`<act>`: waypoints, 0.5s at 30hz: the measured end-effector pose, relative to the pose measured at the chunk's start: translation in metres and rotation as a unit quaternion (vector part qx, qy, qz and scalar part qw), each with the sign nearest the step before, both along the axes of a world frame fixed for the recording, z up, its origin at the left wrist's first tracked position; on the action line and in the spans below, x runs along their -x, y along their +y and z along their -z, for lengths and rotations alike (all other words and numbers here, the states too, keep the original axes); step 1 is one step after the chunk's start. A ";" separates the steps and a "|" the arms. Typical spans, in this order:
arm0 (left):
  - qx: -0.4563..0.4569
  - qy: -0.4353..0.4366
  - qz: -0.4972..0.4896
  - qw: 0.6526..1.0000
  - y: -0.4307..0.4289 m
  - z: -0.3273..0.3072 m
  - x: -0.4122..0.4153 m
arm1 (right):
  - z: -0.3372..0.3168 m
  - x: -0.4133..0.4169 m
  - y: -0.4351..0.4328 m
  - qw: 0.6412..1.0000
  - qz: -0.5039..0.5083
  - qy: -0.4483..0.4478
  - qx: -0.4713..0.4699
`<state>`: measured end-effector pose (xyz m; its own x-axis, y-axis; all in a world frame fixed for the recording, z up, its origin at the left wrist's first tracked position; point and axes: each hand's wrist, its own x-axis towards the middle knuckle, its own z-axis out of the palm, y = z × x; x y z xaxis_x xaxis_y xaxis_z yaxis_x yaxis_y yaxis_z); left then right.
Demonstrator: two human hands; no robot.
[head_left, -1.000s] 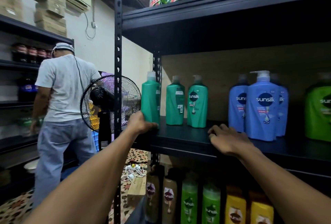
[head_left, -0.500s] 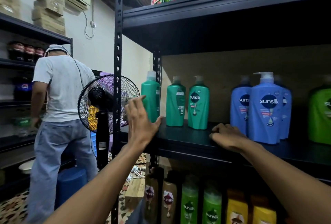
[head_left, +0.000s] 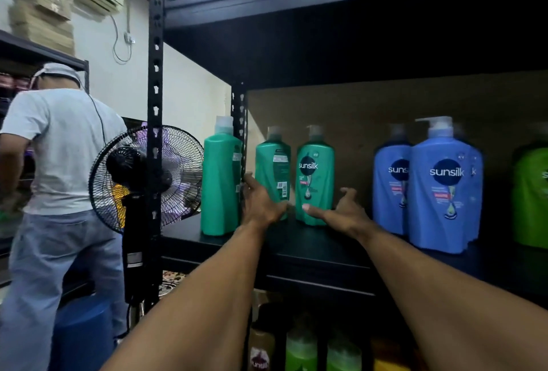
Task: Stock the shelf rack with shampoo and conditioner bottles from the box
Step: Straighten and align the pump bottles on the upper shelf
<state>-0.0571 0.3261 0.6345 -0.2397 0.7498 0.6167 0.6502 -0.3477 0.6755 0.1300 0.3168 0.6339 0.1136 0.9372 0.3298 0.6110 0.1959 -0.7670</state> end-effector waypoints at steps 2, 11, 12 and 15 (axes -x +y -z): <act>0.002 0.006 -0.013 1.000 0.015 0.003 -0.002 | -0.001 0.002 0.014 0.999 -0.006 0.036 -0.021; 0.059 0.002 -0.006 0.998 0.040 0.006 0.003 | 0.003 -0.002 0.053 0.995 -0.062 0.072 -0.043; 0.055 0.004 -0.007 0.998 0.038 0.006 0.003 | 0.007 -0.005 0.061 0.993 -0.078 0.076 -0.045; 0.061 0.011 -0.009 0.998 0.031 0.004 0.003 | 0.008 -0.005 0.058 0.991 -0.084 0.100 -0.042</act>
<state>-0.0599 0.3568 0.6300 -0.2405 0.8154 0.5265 0.6705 -0.2526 0.6976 0.1354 0.3750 0.6260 0.0302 0.9187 0.3938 0.4020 0.3495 -0.8463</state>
